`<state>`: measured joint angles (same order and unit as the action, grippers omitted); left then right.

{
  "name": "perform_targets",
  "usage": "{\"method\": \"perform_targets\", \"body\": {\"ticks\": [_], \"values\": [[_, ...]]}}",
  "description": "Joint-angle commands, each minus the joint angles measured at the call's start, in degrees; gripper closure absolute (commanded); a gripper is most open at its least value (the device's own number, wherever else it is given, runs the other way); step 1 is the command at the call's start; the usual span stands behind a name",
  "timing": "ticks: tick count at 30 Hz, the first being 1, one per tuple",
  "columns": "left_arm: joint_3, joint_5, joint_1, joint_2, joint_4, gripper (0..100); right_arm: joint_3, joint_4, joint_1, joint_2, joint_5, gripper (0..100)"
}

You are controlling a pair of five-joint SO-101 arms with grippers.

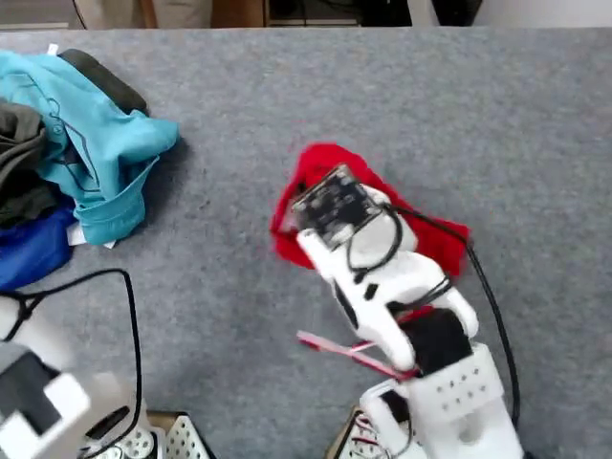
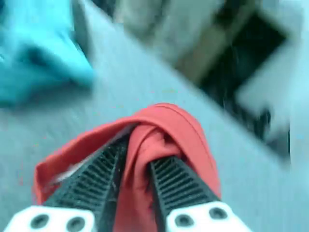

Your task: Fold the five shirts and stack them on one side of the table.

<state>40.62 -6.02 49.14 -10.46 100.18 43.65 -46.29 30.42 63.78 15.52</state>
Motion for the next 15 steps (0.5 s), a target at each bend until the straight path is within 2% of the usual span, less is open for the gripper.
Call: {"method": "perform_targets", "body": {"ticks": [1, 4, 8, 13, 15], "values": [[-13.7, -0.1, 3.3, -6.0, 0.5, 83, -21.3, -3.3, 4.4, -5.2, -2.9, 99.7], [-24.9, -1.5, 3.5, -8.6, -0.4, 83, -29.1, -8.3, 4.3, -14.0, -4.5, 99.7], [-37.3, -5.0, 3.6, -11.4, -7.8, 83, -27.7, -13.0, -0.6, -24.7, -4.4, 99.7], [-51.3, -6.9, 3.3, -16.3, -15.8, 83, -19.7, -15.9, -13.8, -34.9, -4.0, 99.7], [-56.3, -7.2, 1.1, -18.9, -17.2, 83, -16.2, -15.9, -19.1, -38.2, -4.0, 99.7]]}}
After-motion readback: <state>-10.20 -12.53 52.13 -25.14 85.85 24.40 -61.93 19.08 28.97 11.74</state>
